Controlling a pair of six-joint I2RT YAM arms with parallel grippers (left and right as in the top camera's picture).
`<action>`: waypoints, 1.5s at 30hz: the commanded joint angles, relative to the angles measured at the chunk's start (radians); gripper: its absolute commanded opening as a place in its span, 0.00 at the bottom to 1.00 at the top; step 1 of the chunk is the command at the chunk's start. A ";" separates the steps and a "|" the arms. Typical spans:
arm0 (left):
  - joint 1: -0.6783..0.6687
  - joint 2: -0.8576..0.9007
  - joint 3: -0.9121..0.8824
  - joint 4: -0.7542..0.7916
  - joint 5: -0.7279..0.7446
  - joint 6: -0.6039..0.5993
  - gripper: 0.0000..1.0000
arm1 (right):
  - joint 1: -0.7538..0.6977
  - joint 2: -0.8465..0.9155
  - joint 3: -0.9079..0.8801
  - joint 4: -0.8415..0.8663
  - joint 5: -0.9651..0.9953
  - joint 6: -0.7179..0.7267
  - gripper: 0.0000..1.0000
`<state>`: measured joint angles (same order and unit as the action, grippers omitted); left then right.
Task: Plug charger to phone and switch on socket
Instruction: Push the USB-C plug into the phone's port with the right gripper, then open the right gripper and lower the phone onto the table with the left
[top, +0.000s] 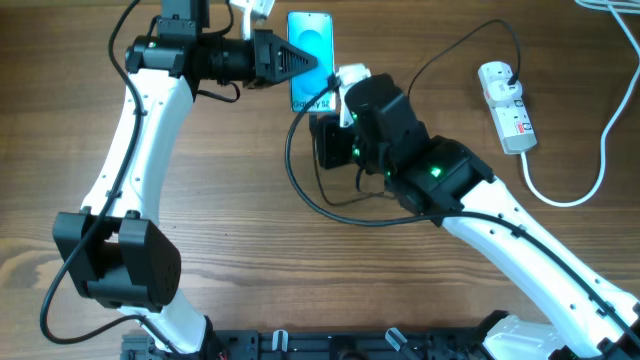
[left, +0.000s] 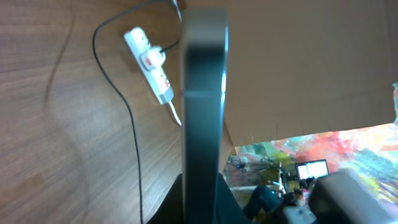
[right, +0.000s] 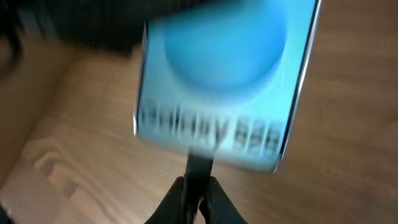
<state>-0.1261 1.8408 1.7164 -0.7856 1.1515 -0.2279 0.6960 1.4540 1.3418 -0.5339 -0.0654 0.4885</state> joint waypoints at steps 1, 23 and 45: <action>-0.023 -0.006 -0.003 -0.031 0.109 0.004 0.04 | -0.021 -0.003 0.027 0.026 0.095 -0.017 0.12; -0.113 0.021 -0.151 -0.107 -0.444 0.022 0.04 | -0.224 -0.085 0.027 -0.333 0.125 0.165 1.00; -0.158 0.342 -0.212 0.145 -0.421 -0.027 0.06 | -0.235 -0.085 0.024 -0.481 0.153 0.166 1.00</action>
<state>-0.2798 2.1494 1.5063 -0.6533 0.7010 -0.2493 0.4618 1.3781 1.3548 -1.0107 0.0872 0.6434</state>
